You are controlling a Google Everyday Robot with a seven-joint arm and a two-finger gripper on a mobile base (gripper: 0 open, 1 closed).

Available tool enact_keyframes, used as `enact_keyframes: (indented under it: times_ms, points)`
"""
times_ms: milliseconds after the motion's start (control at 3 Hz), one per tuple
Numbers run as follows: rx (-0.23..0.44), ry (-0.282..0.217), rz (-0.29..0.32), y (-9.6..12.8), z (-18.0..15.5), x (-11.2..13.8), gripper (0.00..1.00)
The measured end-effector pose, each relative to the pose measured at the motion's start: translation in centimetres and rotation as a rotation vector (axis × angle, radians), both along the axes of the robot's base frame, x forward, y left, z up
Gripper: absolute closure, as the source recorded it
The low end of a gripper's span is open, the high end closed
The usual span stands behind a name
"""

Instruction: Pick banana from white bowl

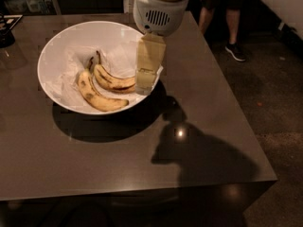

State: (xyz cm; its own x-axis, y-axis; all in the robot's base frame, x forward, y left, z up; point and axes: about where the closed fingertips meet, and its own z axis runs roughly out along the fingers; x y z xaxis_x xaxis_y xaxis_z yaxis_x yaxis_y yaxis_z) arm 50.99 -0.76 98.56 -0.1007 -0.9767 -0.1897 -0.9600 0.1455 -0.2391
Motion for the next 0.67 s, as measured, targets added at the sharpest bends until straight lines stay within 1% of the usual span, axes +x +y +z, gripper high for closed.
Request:
enact_keyframes:
  times_ms: [333, 667]
  points:
    - [0.015, 0.030, -0.023, 0.7, -1.6, 2.0, 0.00]
    - [0.023, 0.061, -0.025, 1.4, -2.7, 3.4, 0.02]
